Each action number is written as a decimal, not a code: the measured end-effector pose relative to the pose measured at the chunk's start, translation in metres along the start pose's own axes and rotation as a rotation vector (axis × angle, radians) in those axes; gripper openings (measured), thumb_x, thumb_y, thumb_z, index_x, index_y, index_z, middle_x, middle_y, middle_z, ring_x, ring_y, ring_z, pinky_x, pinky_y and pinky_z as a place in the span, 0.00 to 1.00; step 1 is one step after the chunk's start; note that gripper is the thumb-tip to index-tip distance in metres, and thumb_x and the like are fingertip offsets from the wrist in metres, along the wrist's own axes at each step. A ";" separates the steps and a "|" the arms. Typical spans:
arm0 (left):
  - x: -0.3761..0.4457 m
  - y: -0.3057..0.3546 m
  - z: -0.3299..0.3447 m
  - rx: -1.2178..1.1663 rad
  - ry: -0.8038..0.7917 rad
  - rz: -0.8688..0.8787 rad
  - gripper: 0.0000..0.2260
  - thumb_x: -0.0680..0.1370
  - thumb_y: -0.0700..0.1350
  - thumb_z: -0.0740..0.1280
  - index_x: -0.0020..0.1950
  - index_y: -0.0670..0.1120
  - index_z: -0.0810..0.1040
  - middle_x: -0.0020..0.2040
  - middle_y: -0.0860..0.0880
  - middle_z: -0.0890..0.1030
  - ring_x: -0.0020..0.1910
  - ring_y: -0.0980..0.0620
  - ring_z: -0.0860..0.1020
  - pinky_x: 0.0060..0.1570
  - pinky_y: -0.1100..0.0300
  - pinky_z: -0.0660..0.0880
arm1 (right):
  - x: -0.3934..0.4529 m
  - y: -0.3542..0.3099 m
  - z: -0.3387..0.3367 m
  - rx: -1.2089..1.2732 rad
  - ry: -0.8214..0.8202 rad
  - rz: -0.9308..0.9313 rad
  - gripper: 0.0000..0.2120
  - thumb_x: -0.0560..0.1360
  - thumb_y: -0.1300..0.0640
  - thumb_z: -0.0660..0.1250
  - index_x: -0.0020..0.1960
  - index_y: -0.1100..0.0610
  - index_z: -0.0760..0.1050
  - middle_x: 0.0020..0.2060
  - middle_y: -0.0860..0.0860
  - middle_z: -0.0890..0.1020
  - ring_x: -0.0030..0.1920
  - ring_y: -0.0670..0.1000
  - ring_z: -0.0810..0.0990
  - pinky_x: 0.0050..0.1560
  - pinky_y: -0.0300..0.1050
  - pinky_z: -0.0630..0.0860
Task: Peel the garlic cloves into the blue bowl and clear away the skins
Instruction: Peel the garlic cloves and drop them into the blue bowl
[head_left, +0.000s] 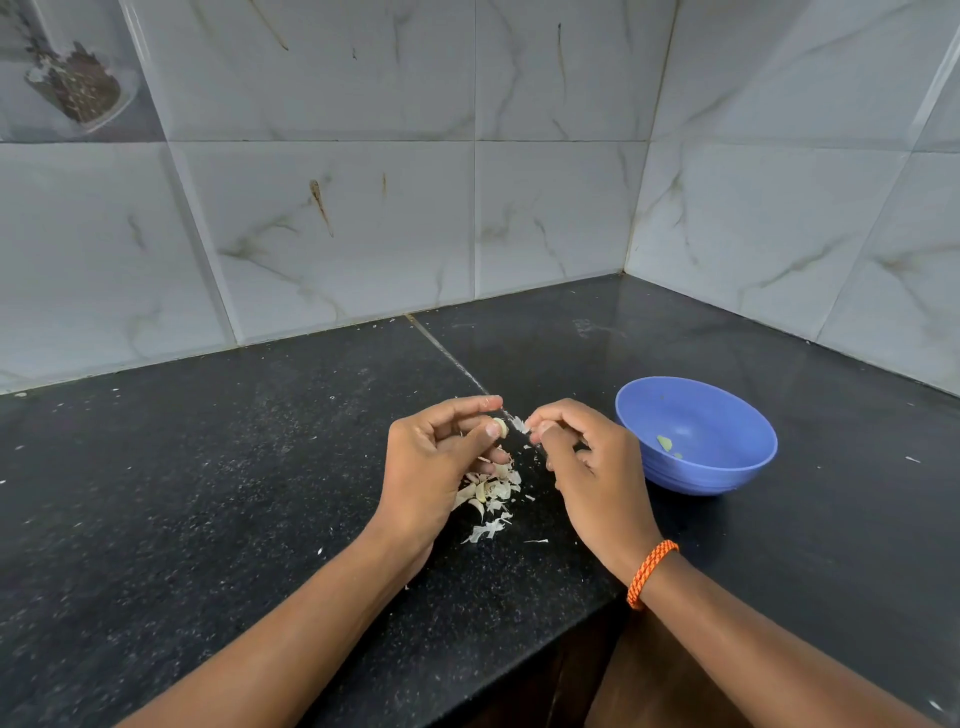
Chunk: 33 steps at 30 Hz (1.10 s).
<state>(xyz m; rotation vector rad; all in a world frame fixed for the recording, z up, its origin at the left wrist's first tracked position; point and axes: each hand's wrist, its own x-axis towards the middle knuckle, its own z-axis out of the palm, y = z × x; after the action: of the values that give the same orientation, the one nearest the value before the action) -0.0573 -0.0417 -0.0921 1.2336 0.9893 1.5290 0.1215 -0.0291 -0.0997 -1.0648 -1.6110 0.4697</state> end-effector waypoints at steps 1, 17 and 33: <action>0.001 0.000 -0.001 0.003 0.012 0.000 0.09 0.82 0.35 0.74 0.61 0.43 0.88 0.49 0.37 0.88 0.43 0.43 0.87 0.42 0.58 0.83 | 0.000 0.000 0.001 -0.006 -0.006 -0.010 0.10 0.83 0.60 0.67 0.49 0.50 0.85 0.40 0.44 0.85 0.40 0.51 0.83 0.40 0.55 0.82; 0.002 0.001 -0.007 -0.009 0.051 0.017 0.06 0.81 0.39 0.75 0.57 0.41 0.88 0.50 0.42 0.90 0.41 0.43 0.86 0.34 0.61 0.79 | 0.006 -0.002 0.003 -0.178 -0.062 -0.070 0.09 0.73 0.55 0.82 0.45 0.48 0.82 0.47 0.42 0.76 0.38 0.49 0.80 0.38 0.34 0.72; 0.002 0.001 -0.007 0.009 -0.023 -0.003 0.05 0.80 0.38 0.76 0.55 0.41 0.88 0.49 0.41 0.90 0.46 0.43 0.88 0.38 0.57 0.79 | 0.004 -0.005 0.003 -0.028 -0.098 -0.119 0.16 0.78 0.64 0.75 0.63 0.50 0.82 0.57 0.43 0.82 0.52 0.47 0.84 0.41 0.37 0.80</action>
<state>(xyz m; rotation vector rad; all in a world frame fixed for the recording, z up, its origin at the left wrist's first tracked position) -0.0640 -0.0399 -0.0922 1.2527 0.9835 1.5069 0.1171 -0.0275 -0.0944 -0.9733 -1.7613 0.4259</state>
